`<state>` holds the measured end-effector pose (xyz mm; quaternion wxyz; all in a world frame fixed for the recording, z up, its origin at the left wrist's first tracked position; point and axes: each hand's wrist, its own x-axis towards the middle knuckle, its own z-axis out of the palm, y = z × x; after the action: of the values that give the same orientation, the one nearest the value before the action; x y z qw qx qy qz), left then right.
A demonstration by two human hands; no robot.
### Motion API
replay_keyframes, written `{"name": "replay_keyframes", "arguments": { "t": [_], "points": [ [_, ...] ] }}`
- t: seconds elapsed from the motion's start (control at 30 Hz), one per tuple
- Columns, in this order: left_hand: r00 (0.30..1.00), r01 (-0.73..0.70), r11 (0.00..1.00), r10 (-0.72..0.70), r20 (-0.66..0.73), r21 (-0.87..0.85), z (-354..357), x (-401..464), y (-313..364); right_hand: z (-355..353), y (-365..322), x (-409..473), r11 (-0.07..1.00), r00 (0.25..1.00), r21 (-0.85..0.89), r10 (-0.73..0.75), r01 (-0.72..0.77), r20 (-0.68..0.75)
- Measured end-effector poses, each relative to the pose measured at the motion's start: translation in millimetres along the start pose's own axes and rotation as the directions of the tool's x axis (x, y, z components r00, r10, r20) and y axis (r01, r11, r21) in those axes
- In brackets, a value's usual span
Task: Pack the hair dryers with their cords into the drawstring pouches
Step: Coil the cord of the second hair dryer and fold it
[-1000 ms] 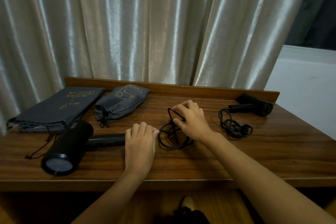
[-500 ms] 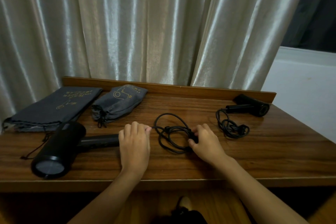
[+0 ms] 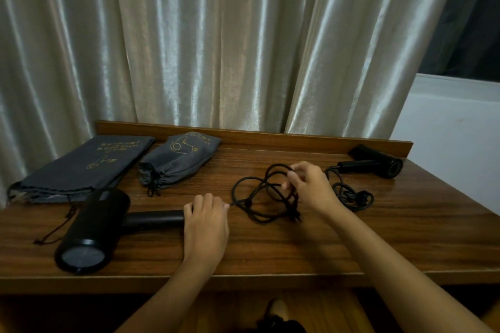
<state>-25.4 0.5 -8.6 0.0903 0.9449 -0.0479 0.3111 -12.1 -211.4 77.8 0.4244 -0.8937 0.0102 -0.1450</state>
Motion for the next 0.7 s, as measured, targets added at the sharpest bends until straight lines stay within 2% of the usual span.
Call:
{"name": "replay_keyframes", "arguments": {
  "t": [0.07, 0.1, 0.2, 0.33, 0.4, 0.47, 0.53, 0.7],
  "points": [
    [0.997, -0.001, 1.0, 0.0, 0.072, 0.013, 2.8, 0.2, -0.5, -6.1, -10.5, -1.8, 0.952, 0.996, 0.301, -0.065, 0.046, 0.054],
    [0.996, 0.003, 1.0, -0.003, 0.085, 0.011, 2.9, 0.7, -0.3, -7.3, -14.7, -2.5, 0.92, 0.993, 0.389, -0.087, 0.049, 0.081],
    [0.996, 0.003, 1.0, 0.0, 0.087, -0.029, 0.9, 2.4, 0.5, -5.6, -25.8, -2.3, 0.866, 0.975, 0.5, -0.112, 0.001, 0.193],
    [1.0, 0.018, 0.973, -0.014, 0.019, -0.23, -1.2, 4.9, 0.7, 7.4, -33.1, -4.7, 0.917, 0.97, 0.395, -0.14, 0.052, 0.198],
    [0.999, -0.025, 0.956, 0.035, 0.028, -0.292, -1.0, 5.3, 0.2, 17.0, -33.4, -7.7, 0.938, 0.959, 0.333, -0.181, 0.102, 0.217],
    [0.99, -0.102, 0.961, 0.123, 0.067, -0.257, -1.2, 5.1, -0.2, 25.1, -33.9, -11.0, 0.948, 0.933, 0.276, -0.233, 0.157, 0.272],
    [0.982, -0.133, 0.974, 0.154, 0.107, -0.181, -2.3, 5.6, -0.9, 28.0, -34.1, -11.7, 0.958, 0.925, 0.212, -0.248, 0.191, 0.287],
    [0.988, -0.04, 0.999, 0.039, 0.148, 0.002, -4.0, 0.4, -1.5, 11.6, -22.5, -2.2, 0.984, 0.985, 0.07, -0.167, 0.164, 0.045]
  ]
}}
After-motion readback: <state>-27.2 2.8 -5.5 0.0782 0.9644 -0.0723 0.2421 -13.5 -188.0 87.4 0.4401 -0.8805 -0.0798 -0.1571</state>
